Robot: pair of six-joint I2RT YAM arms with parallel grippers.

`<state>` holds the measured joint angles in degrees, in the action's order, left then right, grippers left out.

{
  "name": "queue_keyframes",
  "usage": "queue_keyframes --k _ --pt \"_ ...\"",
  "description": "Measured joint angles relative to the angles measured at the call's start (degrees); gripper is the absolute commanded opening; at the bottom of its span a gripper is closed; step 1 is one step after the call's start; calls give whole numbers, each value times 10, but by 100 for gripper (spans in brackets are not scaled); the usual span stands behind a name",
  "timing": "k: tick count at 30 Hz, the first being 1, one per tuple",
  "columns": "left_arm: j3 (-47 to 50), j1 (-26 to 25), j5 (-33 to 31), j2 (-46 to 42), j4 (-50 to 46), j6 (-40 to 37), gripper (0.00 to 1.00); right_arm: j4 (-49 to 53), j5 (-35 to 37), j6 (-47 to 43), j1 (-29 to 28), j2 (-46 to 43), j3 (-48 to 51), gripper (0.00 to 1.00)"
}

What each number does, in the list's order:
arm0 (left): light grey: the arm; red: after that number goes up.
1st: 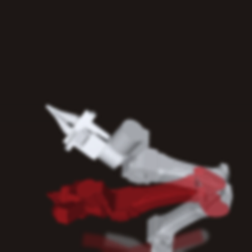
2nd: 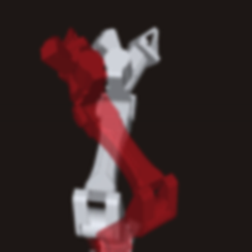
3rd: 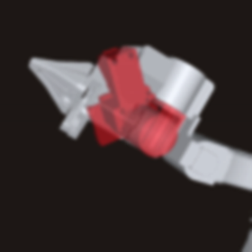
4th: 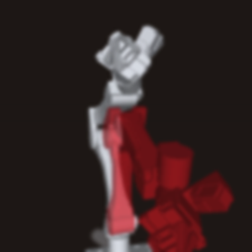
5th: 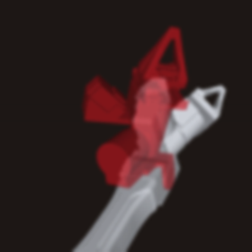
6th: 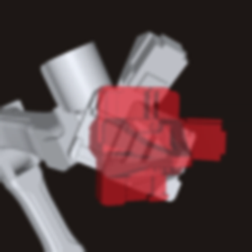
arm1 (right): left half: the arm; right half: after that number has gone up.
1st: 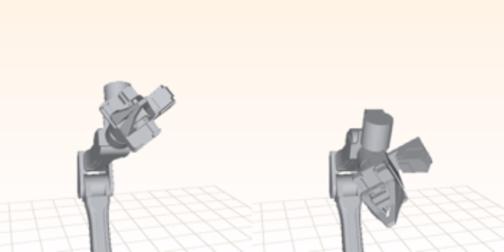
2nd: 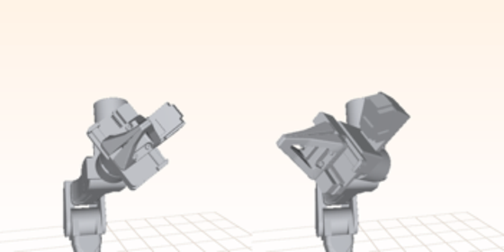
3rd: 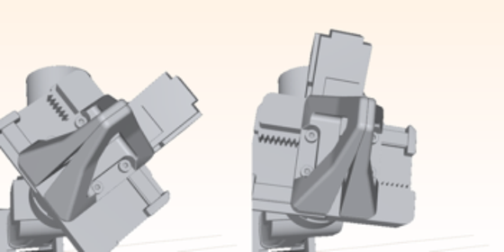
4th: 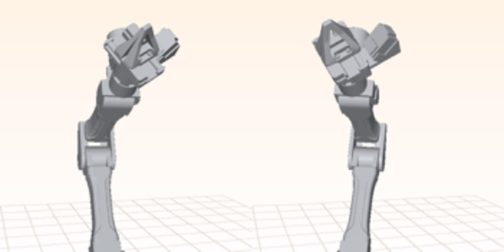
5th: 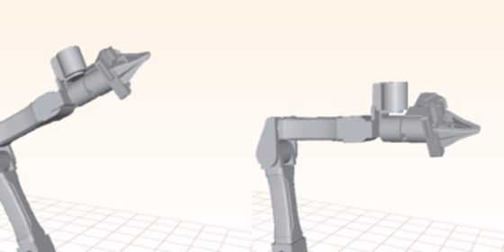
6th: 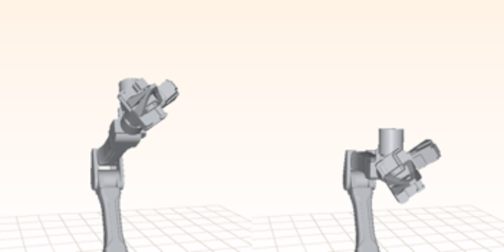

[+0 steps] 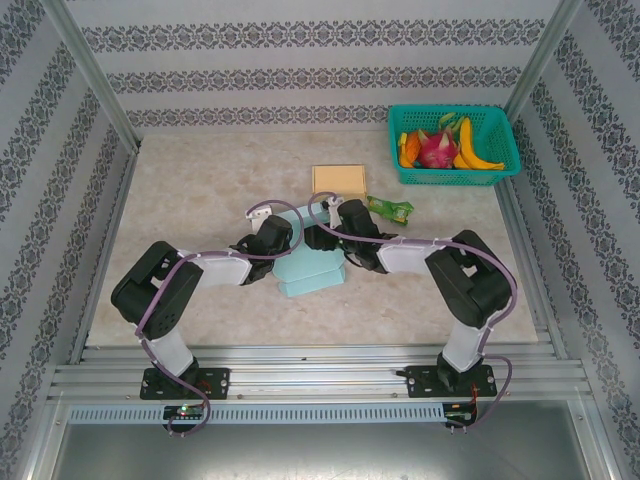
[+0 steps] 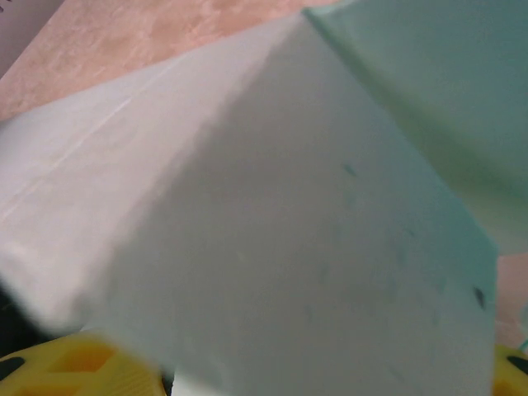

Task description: Fold the paper box

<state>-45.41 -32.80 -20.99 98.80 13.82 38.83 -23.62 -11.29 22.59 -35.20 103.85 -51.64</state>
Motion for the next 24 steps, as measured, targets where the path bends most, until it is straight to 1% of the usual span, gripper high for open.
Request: queue_keyframes --k 4,10,12,20,23,24 --pt "0 3 0 0 -4 -1 0 -8 0 6 -3 19 -5 59" --pt "0 3 0 0 -6 -2 0 -10 -1 3 -3 10 -2 58" --pt "0 3 0 0 -5 -2 0 -1 3 -7 -5 -14 10 59" --pt "0 13 17 0 0 -13 0 61 42 -67 -10 -170 66 59" --pt "3 20 24 -2 9 -24 0 88 61 -106 -10 -229 88 61" --pt "6 22 28 -4 15 -30 0 97 69 -124 -10 -249 95 62"
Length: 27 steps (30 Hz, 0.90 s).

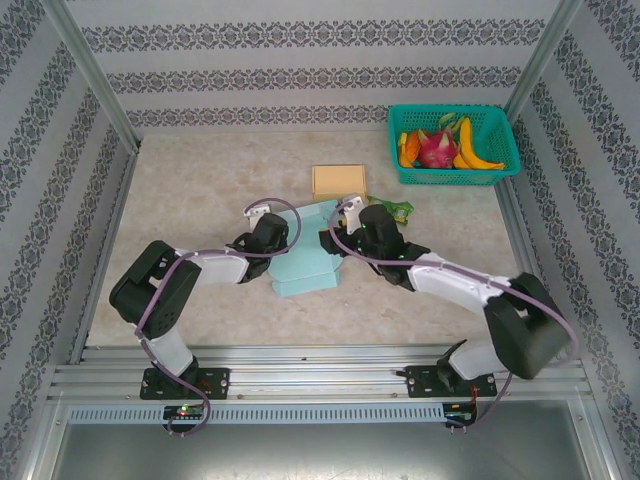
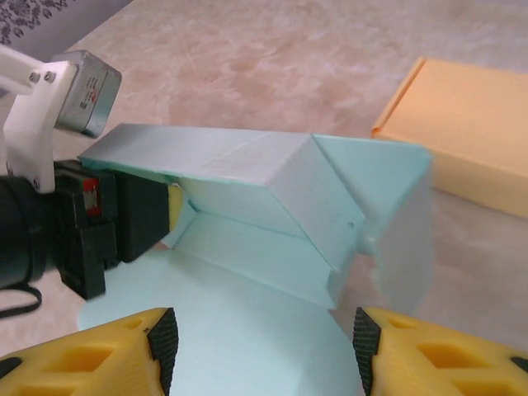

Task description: Fold the paper box

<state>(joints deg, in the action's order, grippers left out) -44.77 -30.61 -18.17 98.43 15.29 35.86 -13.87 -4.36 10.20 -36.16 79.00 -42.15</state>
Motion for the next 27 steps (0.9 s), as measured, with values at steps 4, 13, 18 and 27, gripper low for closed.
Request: queue_keyframes --k 4,13,18,27 --pt "23 10 16 -15 23 -25 0 26 30 -69 15 -76 26 63" --pt "72 15 71 -33 97 -82 0 30 -10 -139 99 -56 38 47" --pt "77 15 88 -41 114 -94 0 34 -57 -161 98 -30 38 44" --pt "97 15 129 -63 148 -111 0 34 -93 -171 94 -26 38 45"
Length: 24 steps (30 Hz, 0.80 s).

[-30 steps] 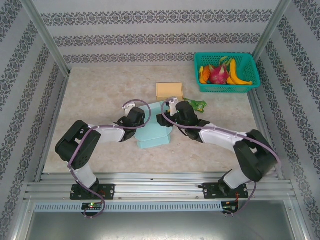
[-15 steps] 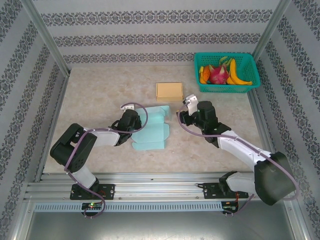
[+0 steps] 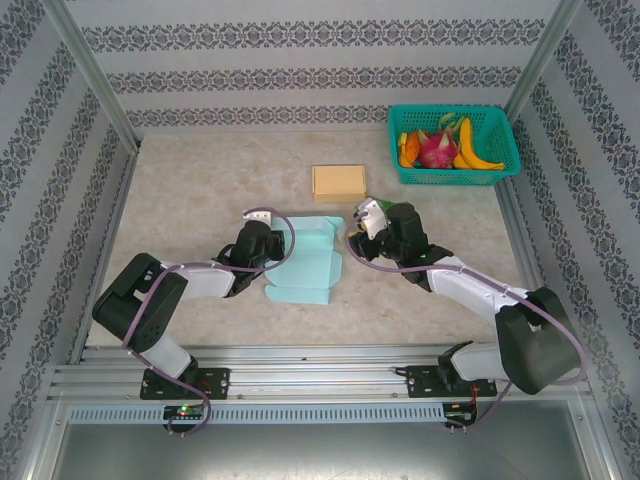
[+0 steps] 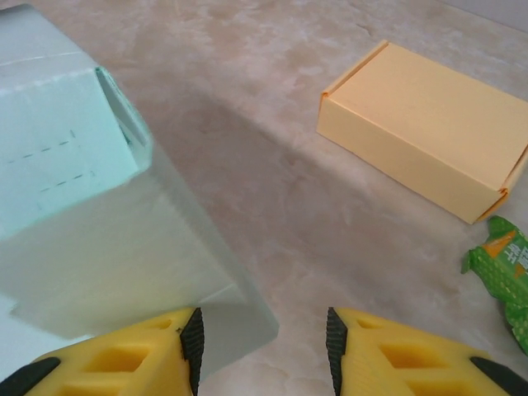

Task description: Fold the paper box

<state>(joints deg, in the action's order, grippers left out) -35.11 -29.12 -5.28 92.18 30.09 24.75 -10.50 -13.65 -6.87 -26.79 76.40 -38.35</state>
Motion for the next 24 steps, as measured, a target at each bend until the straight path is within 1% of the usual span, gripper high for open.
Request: queue_keyframes --k 7,9,18,24 --pt "0 0 19 0 4 -4 0 0 -15 -10 -23 15 -1 45" --pt "0 0 21 0 5 -4 0 0 -18 -10 -24 15 -1 42" --pt "-1 0 18 0 3 -3 0 0 -24 -22 -50 18 -2 42" --pt "-12 0 6 0 -11 -3 0 0 -48 -41 -63 18 -2 42"
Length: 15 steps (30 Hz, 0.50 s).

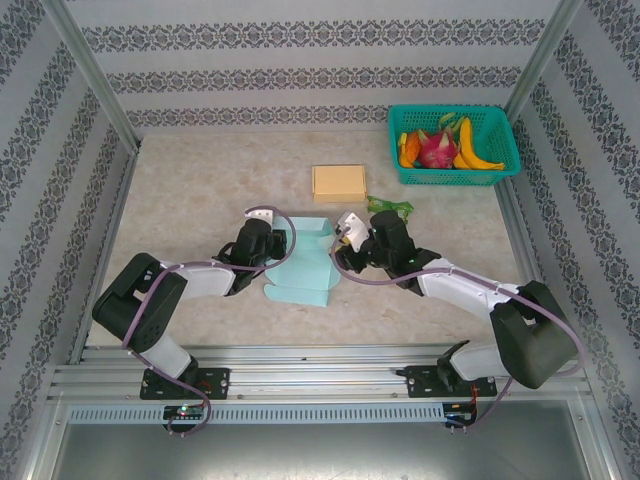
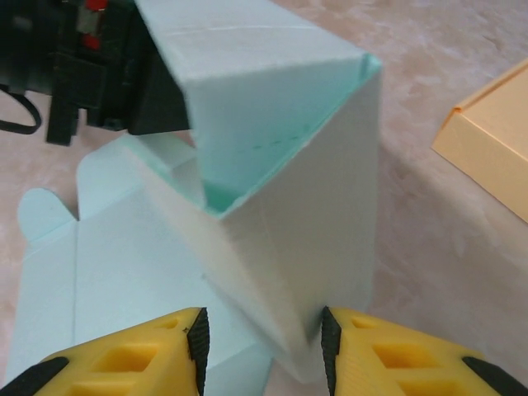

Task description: Fold the paper box

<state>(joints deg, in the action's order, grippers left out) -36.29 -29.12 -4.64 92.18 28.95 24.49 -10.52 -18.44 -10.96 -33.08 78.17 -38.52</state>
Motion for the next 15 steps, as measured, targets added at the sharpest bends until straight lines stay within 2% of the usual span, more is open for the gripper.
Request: queue_keyframes --k 5,15 --pt "-1 0 -3 0 -3 6 0 -5 9 1 -19 0 0 43" --pt "-9 0 -5 3 -26 44 0 -54 112 33 -52 49 -23 43"
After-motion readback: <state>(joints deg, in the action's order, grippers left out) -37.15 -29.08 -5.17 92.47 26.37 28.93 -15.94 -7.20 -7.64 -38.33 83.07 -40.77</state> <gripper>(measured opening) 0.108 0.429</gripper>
